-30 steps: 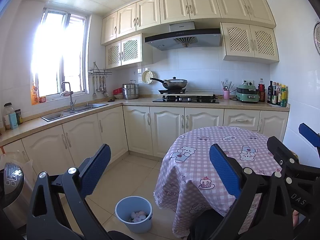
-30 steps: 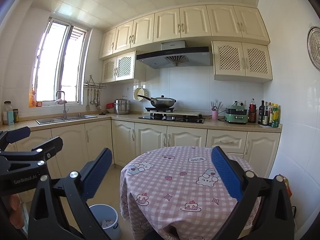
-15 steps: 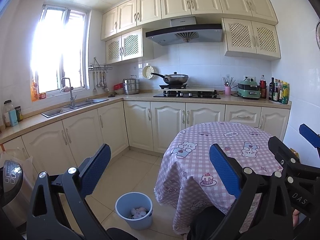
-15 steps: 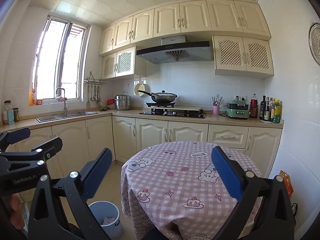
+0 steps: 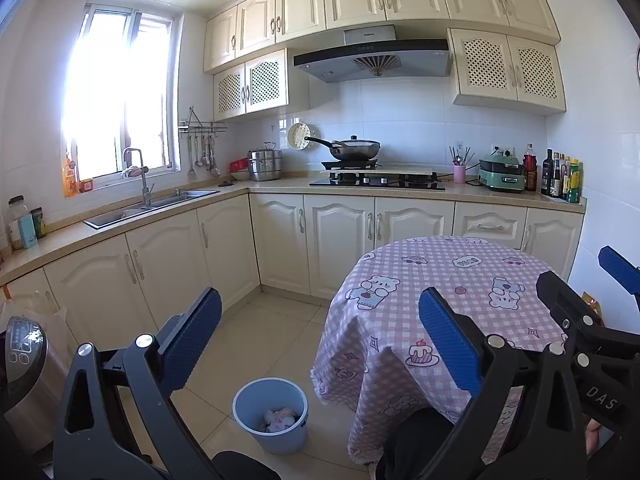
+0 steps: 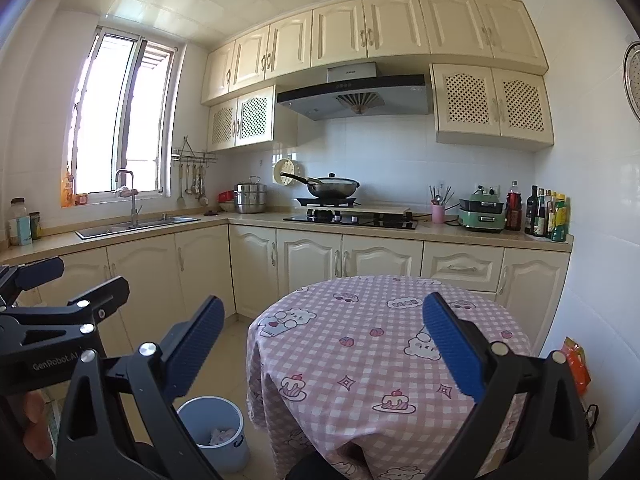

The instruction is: Collect trash

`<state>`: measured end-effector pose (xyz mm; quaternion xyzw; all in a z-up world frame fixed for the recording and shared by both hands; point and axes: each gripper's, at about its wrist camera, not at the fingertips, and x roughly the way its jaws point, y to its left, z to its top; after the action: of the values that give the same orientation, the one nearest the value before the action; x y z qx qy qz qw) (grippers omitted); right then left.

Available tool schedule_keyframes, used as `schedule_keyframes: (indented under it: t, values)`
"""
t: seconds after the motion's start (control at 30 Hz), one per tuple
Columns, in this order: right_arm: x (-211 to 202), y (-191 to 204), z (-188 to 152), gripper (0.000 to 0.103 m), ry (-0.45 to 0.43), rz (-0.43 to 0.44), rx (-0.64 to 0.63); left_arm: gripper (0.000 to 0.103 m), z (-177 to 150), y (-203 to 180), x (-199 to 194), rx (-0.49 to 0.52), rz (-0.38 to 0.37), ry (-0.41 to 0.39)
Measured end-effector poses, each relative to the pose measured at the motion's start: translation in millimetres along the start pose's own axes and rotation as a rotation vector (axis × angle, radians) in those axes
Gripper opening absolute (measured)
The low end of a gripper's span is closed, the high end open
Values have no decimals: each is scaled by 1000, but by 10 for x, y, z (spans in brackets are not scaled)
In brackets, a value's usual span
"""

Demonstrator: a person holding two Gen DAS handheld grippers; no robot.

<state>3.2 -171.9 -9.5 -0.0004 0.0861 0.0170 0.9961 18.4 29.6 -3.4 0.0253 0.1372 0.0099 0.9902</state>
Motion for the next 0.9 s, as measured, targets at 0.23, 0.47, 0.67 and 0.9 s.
schedule_keyframes:
  t: [0.23,0.47,0.67,0.9]
  values:
    - [88,26,-20,97,18,9,-1,96,-7,11,53,-4,4,13]
    - [246,45,-16,97,37,16,-1,96,-9,25,189,-9,8,30]
    - [367,64,-44,97,49,21,-4,96,-25,39,300,-17,10,41]
    - [525,93,-80,97,68,28,-6,96,-38,47,408,-16,16,54]
